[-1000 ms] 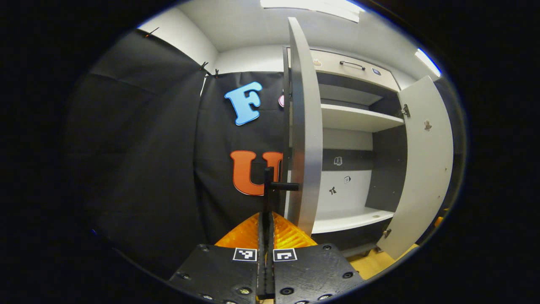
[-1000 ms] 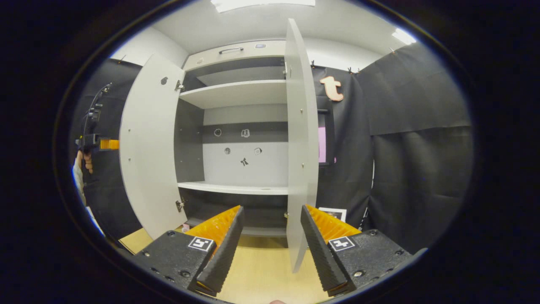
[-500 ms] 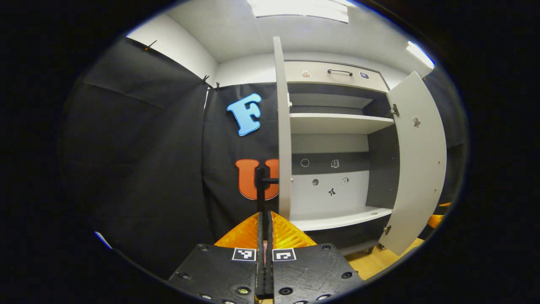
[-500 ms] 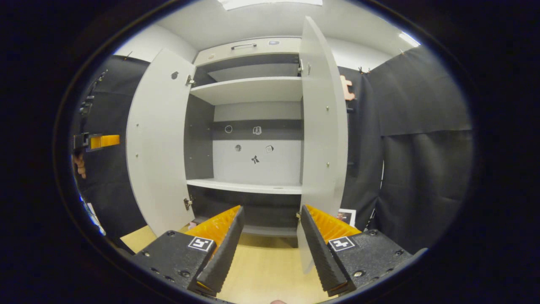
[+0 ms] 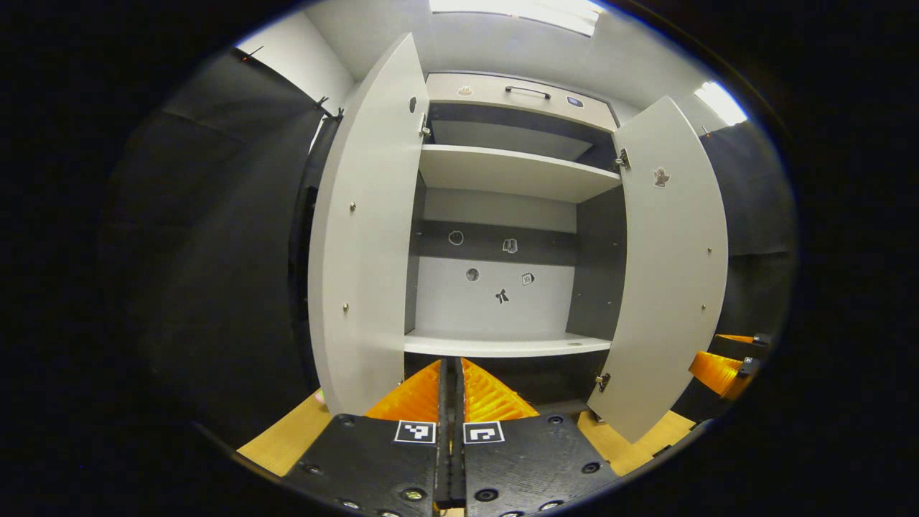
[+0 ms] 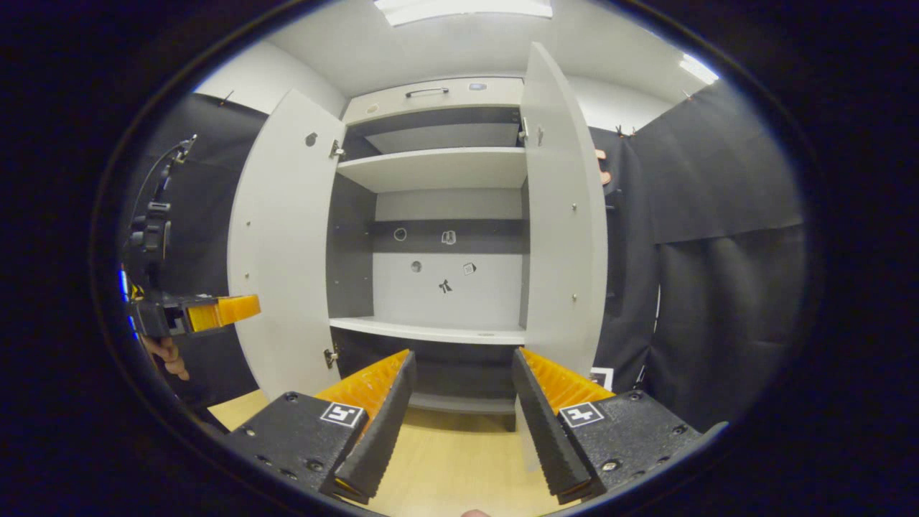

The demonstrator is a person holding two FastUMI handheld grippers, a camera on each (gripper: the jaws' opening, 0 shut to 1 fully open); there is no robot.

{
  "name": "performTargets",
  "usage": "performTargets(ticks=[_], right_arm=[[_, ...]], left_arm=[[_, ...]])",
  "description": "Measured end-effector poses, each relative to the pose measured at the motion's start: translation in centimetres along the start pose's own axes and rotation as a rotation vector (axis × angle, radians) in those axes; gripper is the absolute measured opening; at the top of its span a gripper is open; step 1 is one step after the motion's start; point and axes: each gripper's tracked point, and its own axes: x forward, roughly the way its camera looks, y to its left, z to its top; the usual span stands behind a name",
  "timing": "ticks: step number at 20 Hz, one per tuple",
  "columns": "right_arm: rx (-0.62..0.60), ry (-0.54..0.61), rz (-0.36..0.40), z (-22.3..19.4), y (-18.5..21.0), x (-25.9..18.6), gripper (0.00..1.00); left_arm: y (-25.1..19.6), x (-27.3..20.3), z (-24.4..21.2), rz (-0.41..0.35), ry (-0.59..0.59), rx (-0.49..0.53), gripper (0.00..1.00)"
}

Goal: Open the right door of the double-door shoe cabinet with the right hand, and open the left door with the left hand.

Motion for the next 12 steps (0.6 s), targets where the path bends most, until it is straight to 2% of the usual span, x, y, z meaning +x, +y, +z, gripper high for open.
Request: performTargets(ticks=[4, 5, 6, 7, 8, 10, 11, 12], right_arm=[[0.018, 0.001, -0.030, 0.0, -1.3, -0.2, 0.84], [0.020, -0.003, -0.034, 0.1, -1.5, -0.3, 0.84], [0.022, -0.006, -0.035, 0.2, -1.6, -0.2, 0.84], [0.022, -0.007, -0.035, 0.2, -1.7, -0.2, 0.84], [0.020, -0.009, -0.036, 0.2, -1.7, -0.3, 0.84], [0.015, -0.013, -0.039, 0.2, -1.8, -0.2, 0.84], [0.016, -0.019, -0.041, 0.4, -1.7, -0.1, 0.84], [0.015, -0.024, -0.042, 0.4, -1.8, -0.2, 0.84]], left_arm=[[-2.1, -0.1, 1.0, -0.084, -0.040, -0.016, 0.00], [-1.9, -0.3, 1.3, -0.071, -0.053, -0.009, 0.06], [-1.7, -0.2, 1.5, -0.056, -0.066, 0.002, 0.06], [-1.7, -0.2, 1.7, -0.047, -0.073, 0.012, 0.16], [-2.0, -0.2, 1.6, -0.049, -0.076, 0.020, 0.17], [-2.6, -0.5, 1.6, -0.046, -0.083, 0.040, 0.67], [-2.8, -0.5, 1.7, -0.040, -0.088, 0.054, 0.79], [-3.1, -0.6, 1.7, -0.038, -0.091, 0.066, 0.84]])
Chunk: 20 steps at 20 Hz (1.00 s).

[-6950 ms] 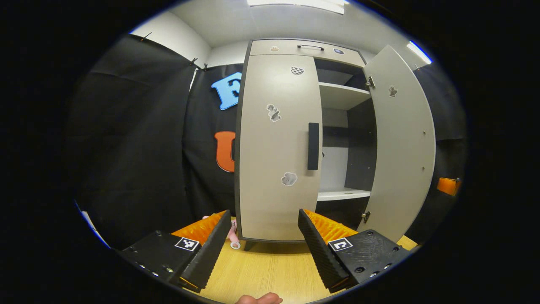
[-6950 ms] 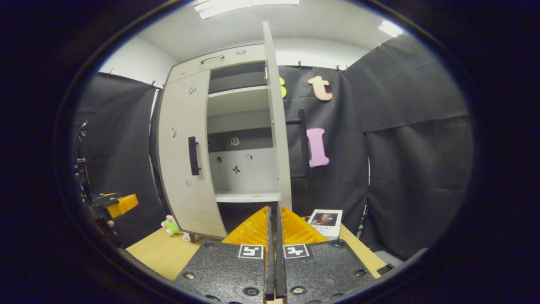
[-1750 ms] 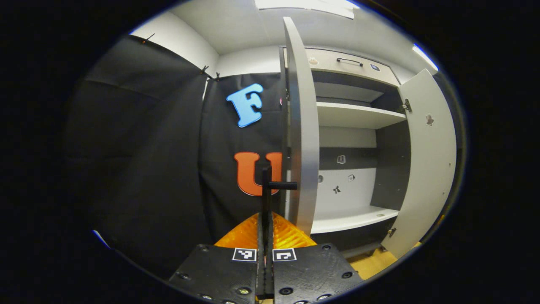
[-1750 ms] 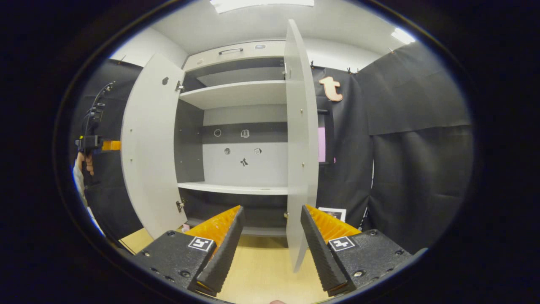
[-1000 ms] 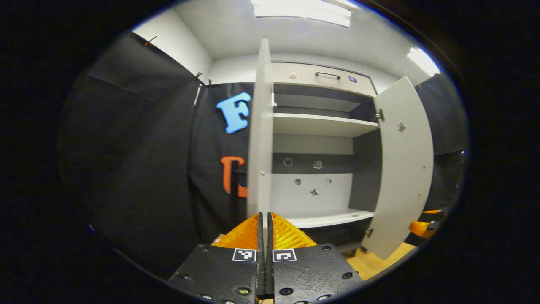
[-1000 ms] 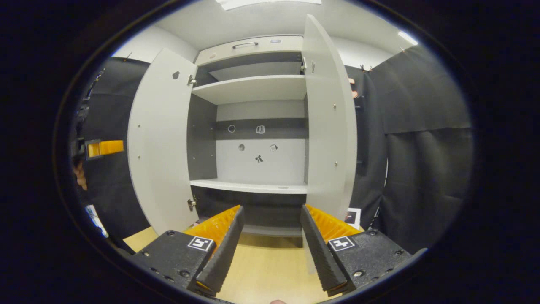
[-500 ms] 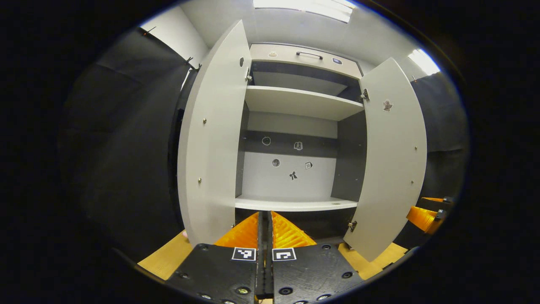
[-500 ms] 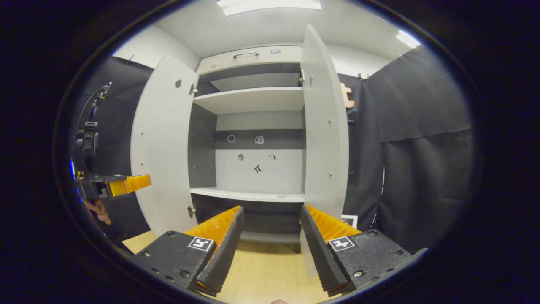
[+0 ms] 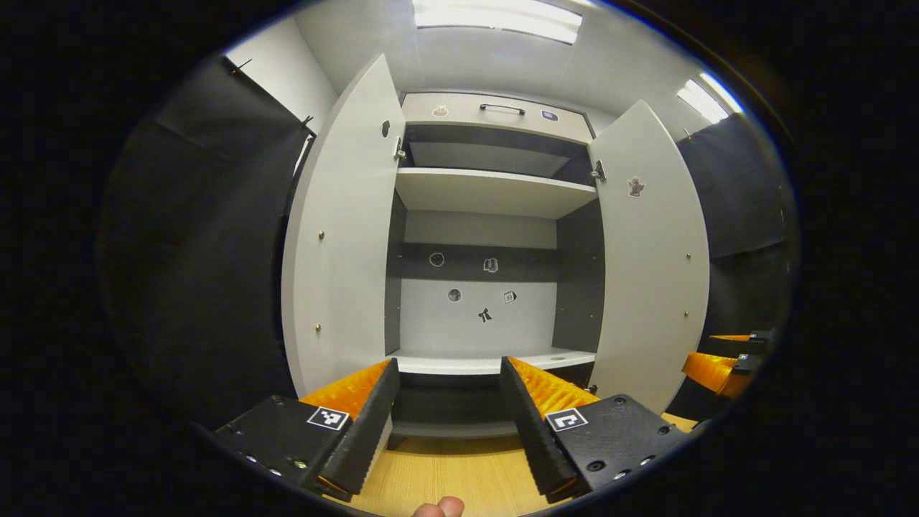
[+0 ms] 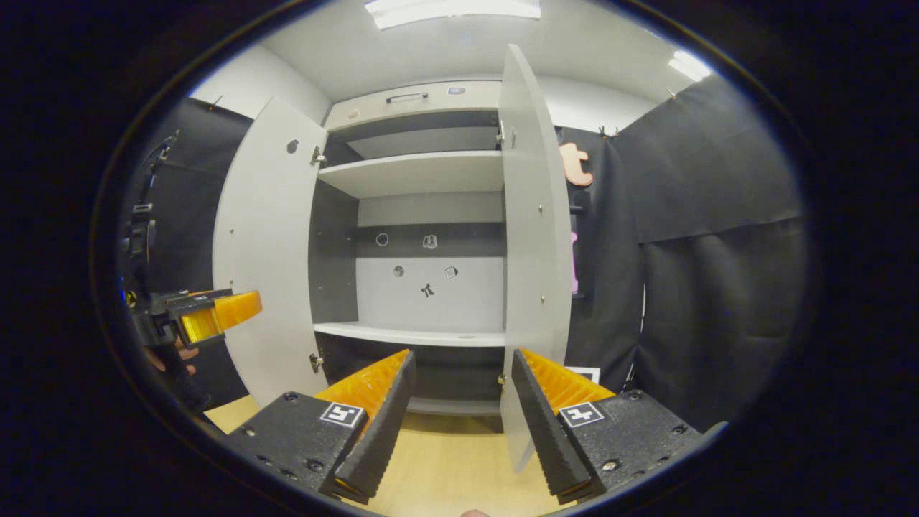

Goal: Open the right door of the double-door shoe cabinet with the right hand, and open the left door with the left hand.

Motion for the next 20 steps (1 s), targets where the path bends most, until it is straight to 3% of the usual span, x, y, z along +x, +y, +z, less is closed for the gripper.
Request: performTargets(ticks=[1, 5, 9, 20], right_arm=[[-0.002, -0.005, -0.002, 0.1, 0.0, 0.0, 0.84], [-0.009, -0.001, -0.006, -0.1, -0.1, 0.2, 0.84], [-0.004, 0.011, -0.012, -0.6, -0.2, 0.3, 0.84], [0.006, 0.031, -0.015, -1.4, -0.2, 1.0, 0.84]], left_arm=[[-0.4, 0.1, -0.1, -0.007, 0.003, 0.007, 0.89], [-0.9, 0.0, 0.3, -0.016, -0.010, -0.009, 0.94], [-0.9, -0.5, 1.3, -0.018, -0.053, -0.012, 0.94], [-1.3, 0.3, -0.7, -0.041, -0.010, 0.008, 0.94]])
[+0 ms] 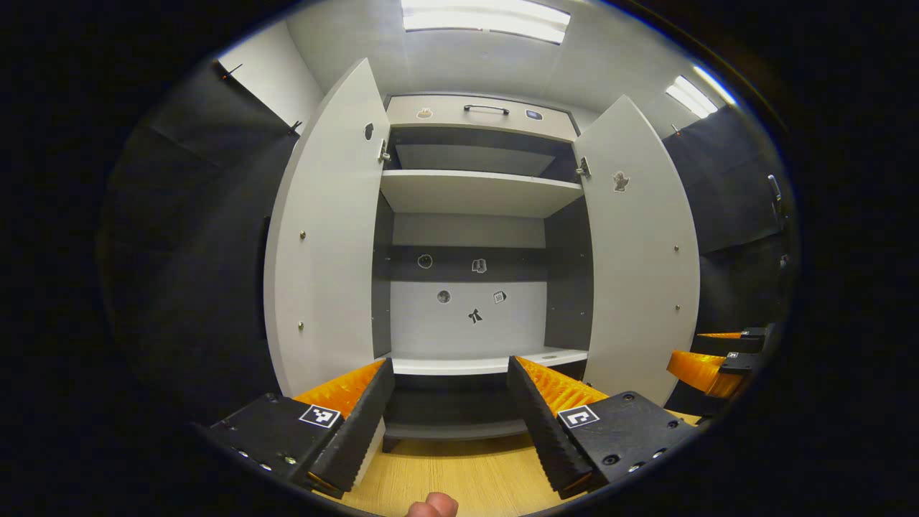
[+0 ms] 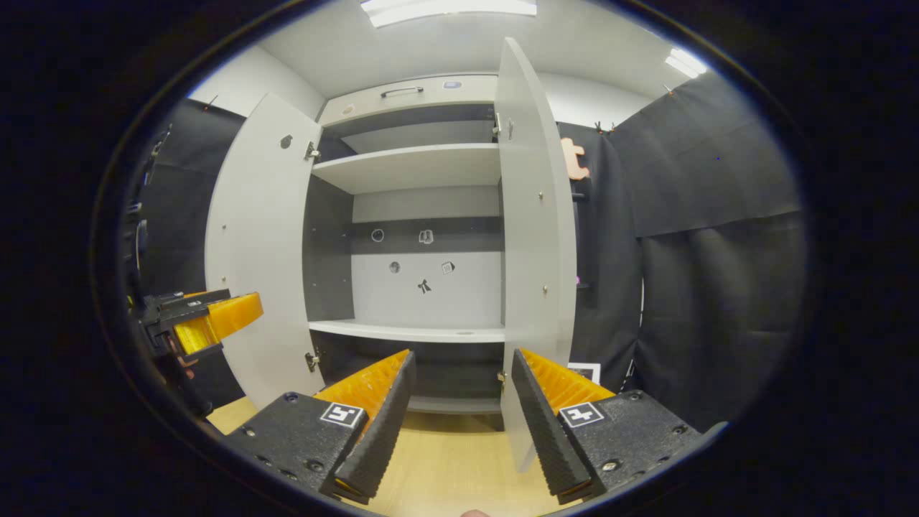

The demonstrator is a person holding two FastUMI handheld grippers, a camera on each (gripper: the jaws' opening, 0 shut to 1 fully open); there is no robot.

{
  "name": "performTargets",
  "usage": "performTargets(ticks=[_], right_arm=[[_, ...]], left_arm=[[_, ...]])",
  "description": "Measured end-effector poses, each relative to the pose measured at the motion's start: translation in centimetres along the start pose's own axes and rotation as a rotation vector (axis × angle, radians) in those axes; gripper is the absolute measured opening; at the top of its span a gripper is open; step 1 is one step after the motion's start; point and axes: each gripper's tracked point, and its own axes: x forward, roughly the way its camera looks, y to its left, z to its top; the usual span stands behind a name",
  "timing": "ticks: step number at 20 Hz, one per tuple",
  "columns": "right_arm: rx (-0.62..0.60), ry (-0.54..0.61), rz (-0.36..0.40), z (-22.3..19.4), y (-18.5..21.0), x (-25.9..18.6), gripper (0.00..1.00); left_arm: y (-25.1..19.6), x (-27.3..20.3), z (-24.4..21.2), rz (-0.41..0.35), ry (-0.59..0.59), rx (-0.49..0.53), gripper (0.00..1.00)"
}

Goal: Open the right door of the double-door shoe cabinet with the right hand, and open the left door with the left hand.

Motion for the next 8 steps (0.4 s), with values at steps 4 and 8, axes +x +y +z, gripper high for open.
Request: performTargets(ticks=[4, 8], right_arm=[[-0.002, 0.006, -0.005, 0.01, 0.04, 0.55, 0.84], [0.016, -0.007, 0.000, 0.45, 0.28, 0.86, 0.84]], left_arm=[[-0.42, 0.13, -0.42, -0.005, 0.002, 0.002, 0.94], [-0.08, 0.61, -0.51, -0.002, 0.004, 0.013, 0.94]])
